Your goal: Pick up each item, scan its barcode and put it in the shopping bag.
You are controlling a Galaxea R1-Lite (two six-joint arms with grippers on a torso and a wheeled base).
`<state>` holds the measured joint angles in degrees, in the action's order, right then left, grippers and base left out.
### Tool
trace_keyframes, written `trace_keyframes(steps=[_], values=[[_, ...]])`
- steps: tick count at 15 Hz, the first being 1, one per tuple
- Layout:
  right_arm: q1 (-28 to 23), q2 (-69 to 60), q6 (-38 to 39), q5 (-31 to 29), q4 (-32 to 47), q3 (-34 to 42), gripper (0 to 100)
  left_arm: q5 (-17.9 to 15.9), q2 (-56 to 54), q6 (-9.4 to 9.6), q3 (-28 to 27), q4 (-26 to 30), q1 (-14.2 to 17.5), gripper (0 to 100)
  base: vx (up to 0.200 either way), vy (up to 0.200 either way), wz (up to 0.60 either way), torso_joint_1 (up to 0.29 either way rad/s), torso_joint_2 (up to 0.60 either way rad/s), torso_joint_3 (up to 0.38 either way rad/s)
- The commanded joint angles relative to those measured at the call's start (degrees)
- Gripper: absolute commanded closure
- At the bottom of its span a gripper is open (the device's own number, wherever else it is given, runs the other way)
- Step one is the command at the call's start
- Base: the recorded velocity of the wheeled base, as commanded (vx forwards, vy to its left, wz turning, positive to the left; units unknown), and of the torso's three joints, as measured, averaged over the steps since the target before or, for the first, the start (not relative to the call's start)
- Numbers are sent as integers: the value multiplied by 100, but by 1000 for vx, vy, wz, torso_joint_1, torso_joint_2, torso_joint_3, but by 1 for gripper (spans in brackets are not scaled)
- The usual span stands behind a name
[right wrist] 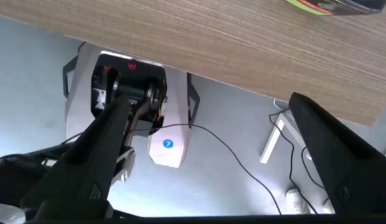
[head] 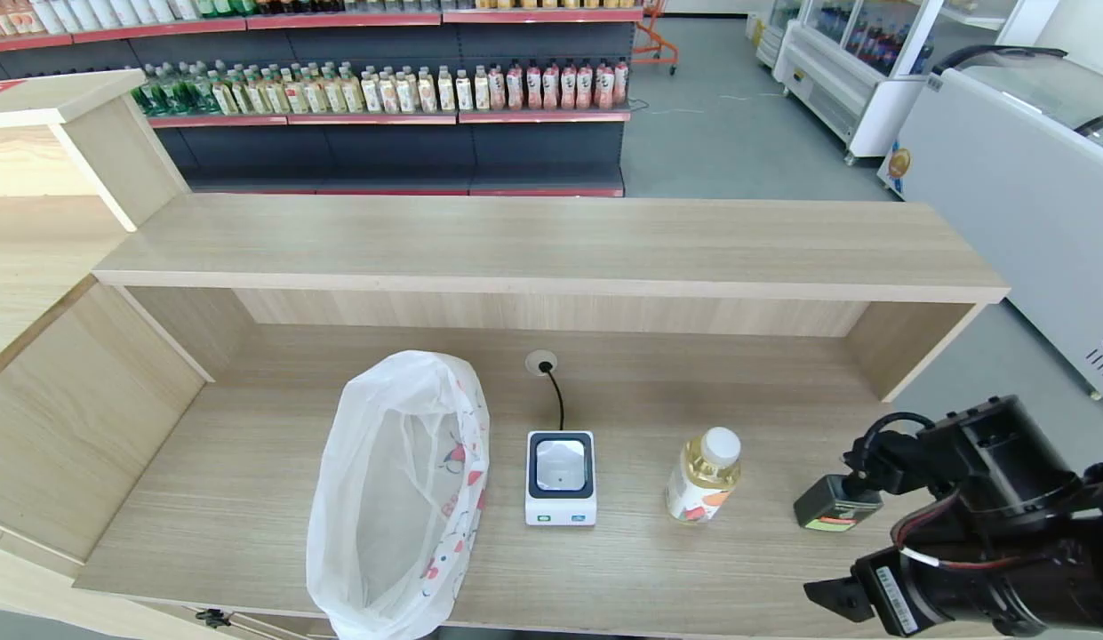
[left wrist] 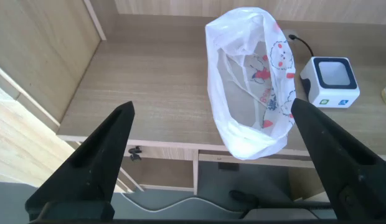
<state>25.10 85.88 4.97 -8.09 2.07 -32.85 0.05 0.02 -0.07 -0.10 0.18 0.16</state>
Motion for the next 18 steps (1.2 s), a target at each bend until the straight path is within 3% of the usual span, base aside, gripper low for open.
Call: trace_keyframes(steps=[1, 6, 12, 18], values=[[109, 667, -5, -26, -453, 69, 0, 4, -2, -1, 1, -1, 2, 0, 0, 0, 0, 0, 0, 0], [540, 1598, 364, -693, -1868, 156, 0, -5, -2, -1, 1, -1, 2, 0, 0, 0, 0, 0, 0, 0], [619, 2635, 390, -764, -3749, 174, 0, 4, -2, -1, 1, -1, 2, 0, 0, 0, 0, 0, 0, 0], [698, 3259, 373, -781, -4997, 139, 0, 4, -2, -1, 1, -1, 2, 0, 0, 0, 0, 0, 0, 0]])
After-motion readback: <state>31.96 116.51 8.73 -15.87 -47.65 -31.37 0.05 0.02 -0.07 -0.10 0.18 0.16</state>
